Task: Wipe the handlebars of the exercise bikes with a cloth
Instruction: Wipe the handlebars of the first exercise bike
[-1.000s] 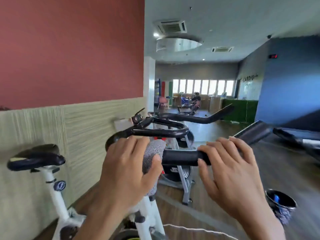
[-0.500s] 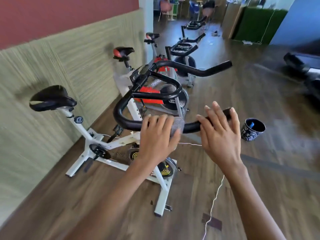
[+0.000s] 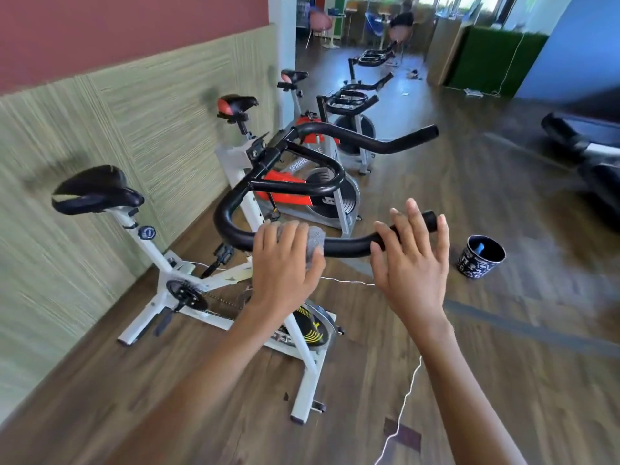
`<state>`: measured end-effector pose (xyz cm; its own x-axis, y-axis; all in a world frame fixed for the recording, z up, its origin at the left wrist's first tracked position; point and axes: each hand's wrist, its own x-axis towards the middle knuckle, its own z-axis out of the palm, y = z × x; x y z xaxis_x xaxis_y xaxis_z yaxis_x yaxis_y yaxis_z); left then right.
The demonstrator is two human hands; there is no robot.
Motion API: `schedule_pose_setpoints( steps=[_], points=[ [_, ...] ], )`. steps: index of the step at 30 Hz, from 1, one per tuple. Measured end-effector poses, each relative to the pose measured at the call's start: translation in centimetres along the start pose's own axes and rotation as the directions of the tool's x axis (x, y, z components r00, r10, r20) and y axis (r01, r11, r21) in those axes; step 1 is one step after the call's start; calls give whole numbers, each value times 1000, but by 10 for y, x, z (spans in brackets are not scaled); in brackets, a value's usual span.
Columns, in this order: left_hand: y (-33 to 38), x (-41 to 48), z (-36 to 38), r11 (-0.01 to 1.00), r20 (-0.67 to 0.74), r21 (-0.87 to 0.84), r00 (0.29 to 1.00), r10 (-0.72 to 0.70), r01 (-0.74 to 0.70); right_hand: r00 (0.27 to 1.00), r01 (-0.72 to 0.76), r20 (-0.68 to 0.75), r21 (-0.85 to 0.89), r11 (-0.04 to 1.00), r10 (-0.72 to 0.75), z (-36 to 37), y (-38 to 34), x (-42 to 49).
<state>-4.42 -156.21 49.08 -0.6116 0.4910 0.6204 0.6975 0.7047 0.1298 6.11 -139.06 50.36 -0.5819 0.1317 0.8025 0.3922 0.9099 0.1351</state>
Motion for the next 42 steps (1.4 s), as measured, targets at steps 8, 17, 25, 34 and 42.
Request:
schedule_pose_setpoints(
  steps=[8, 17, 25, 34, 42],
  points=[
    [-79, -12, -14, 1000, 17, 7, 1000, -1, 0, 999, -39, -1, 24, 999, 39, -3, -5, 3],
    [-60, -22, -8, 931, 30, -181, 948, -316, 316, 981, -175, 71, -62, 983, 180, -5, -29, 6],
    [-113, 49, -21, 844, 437, -273, 841, -319, 462, 977, -178, 106, -79, 981, 185, -6, -33, 7],
    [-104, 40, -37, 861, 526, -221, 799, -290, 458, 968, -221, 114, -52, 974, 226, -6, -37, 8],
    [-115, 53, -34, 938, 556, -168, 815, -165, 304, 962, -214, 154, -79, 974, 224, -5, -39, 8]
  ],
)
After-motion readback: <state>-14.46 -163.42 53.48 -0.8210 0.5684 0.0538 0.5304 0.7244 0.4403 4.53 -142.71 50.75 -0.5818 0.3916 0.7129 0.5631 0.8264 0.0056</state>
